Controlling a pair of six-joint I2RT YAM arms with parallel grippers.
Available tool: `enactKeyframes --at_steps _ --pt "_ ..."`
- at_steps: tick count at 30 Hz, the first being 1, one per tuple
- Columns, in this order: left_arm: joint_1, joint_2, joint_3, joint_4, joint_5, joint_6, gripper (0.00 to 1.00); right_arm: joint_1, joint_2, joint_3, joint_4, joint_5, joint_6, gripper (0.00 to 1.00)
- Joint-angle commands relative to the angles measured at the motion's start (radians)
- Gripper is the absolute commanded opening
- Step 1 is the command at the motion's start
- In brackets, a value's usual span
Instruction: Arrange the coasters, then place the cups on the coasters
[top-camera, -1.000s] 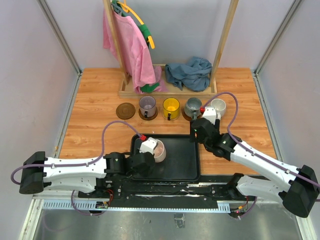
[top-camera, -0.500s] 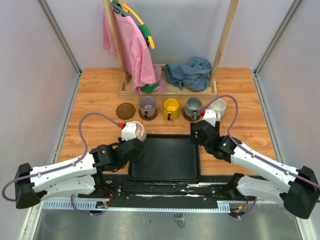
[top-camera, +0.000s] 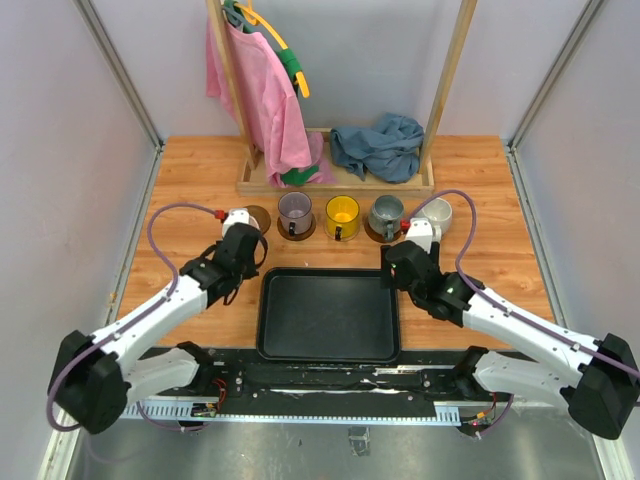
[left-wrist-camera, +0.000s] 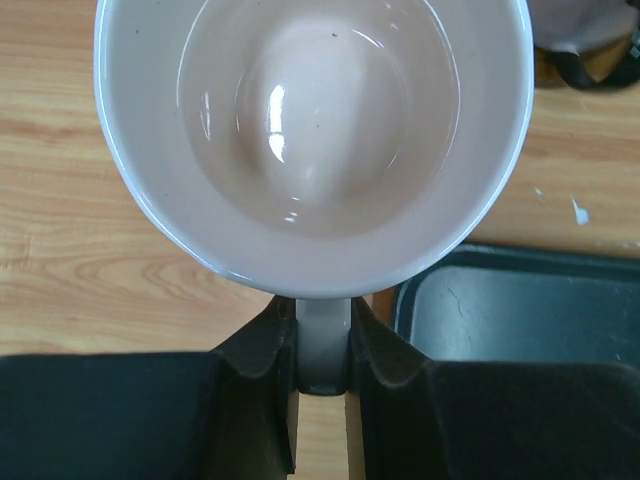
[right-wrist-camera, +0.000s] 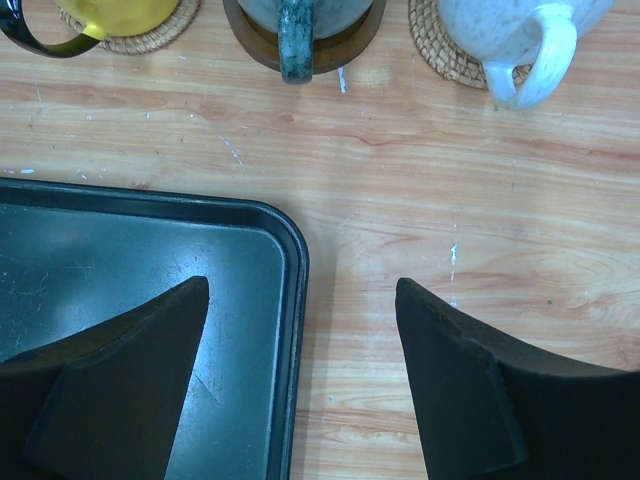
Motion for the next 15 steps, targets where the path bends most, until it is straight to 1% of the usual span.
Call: enactKeyframes --at_steps 1,6,10,15 --pt "0.147 0.109 0.128 0.160 0.144 0.134 0.01 -0.012 -0.035 -0.006 0.011 0.019 -0.017 0.77" --pt "0.221 0.269 0.235 0.168 0.194 0.199 0.00 -0.012 -0.047 -0.006 0.009 0.021 -0.024 0.77" --pt "0.268 0.349 0.275 0.209 0.261 0.208 0.01 -0.013 -0.045 -0.003 0.009 0.015 -0.027 0.77" --pt "0.295 0.433 0.319 0.229 0.268 0.238 0.01 -0.014 -0.049 0.000 0.002 0.016 -0.030 0.77"
